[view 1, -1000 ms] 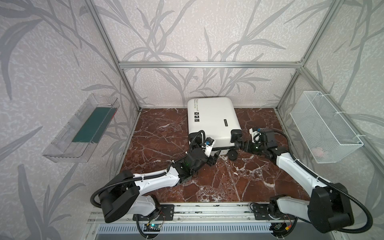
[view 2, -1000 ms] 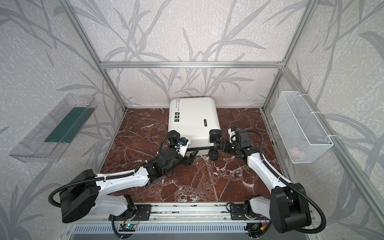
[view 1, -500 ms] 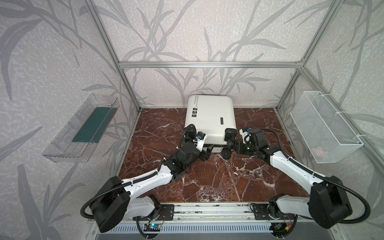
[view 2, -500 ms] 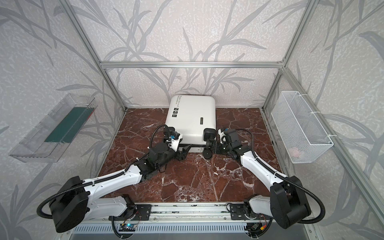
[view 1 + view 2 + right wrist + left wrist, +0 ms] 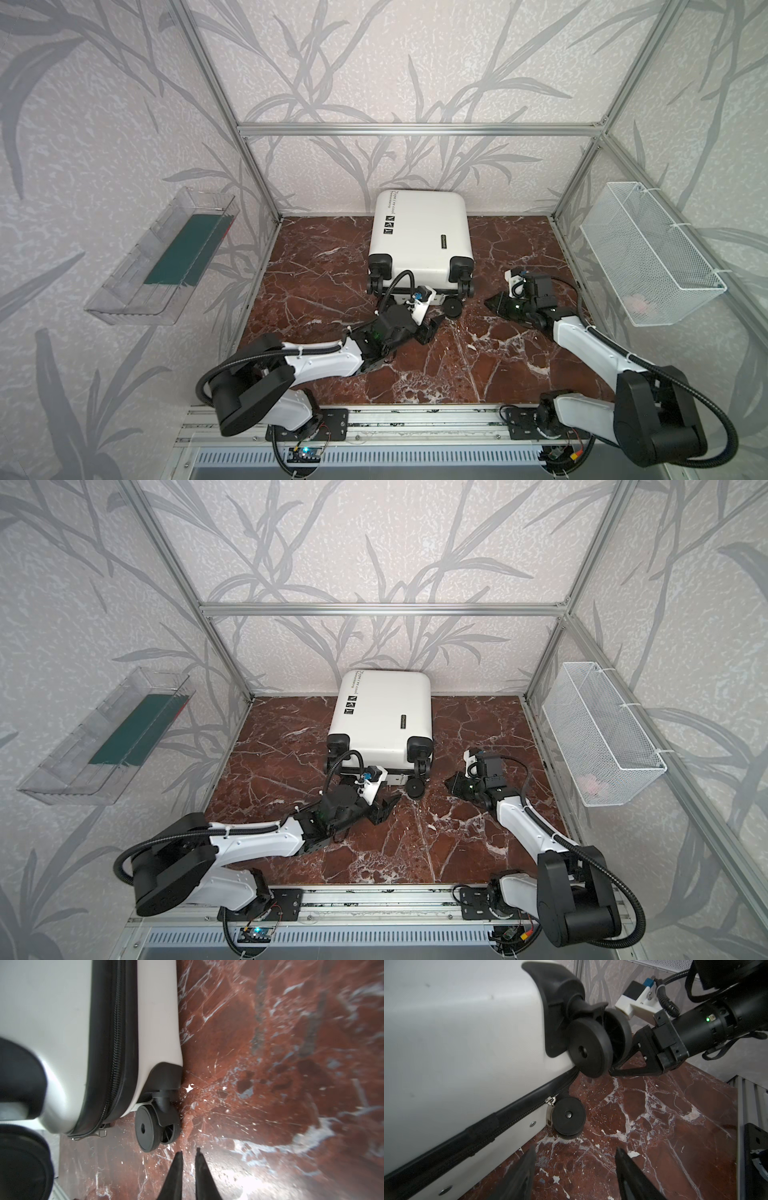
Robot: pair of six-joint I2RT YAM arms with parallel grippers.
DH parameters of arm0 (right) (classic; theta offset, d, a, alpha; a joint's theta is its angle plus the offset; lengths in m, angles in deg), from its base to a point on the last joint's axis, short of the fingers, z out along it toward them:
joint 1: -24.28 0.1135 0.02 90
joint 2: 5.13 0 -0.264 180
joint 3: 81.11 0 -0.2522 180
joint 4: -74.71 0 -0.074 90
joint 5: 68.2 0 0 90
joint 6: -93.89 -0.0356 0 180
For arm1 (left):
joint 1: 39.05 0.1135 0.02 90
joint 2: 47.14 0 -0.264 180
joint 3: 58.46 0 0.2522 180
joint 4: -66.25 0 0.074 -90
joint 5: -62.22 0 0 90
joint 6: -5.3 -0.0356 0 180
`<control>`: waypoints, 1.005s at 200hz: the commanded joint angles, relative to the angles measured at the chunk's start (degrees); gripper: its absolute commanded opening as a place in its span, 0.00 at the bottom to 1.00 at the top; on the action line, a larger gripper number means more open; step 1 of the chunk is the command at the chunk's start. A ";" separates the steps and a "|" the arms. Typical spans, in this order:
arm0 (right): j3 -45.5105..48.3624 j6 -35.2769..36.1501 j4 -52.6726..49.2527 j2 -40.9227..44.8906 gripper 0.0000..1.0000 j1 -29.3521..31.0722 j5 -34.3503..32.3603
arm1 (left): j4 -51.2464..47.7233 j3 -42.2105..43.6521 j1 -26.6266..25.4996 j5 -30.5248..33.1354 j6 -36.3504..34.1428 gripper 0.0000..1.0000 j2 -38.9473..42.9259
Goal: Pack the luggage
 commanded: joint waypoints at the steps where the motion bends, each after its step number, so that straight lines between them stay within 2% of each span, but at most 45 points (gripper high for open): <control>1: -0.16 -2.92 6.50 -3.10 0.14 -0.19 4.56 | 12.49 0.93 -0.61 2.99 0.44 0.60 -4.68; 47: 0.82 -7.16 13.31 -8.11 0.14 0.01 5.66 | 25.55 0.69 -0.70 6.97 -0.17 0.56 -14.52; 81: 1.33 -8.61 16.44 -10.85 0.13 0.36 5.46 | 31.22 -0.59 -0.61 8.34 0.19 0.54 -20.15; 114: 0.94 -9.75 18.85 -13.53 0.13 1.21 5.20 | 37.34 -1.18 -0.46 11.58 0.58 0.48 -24.26; 201: -0.42 -12.40 22.94 -19.00 0.11 4.72 4.20 | 38.53 -6.47 0.53 11.45 1.05 0.41 -29.44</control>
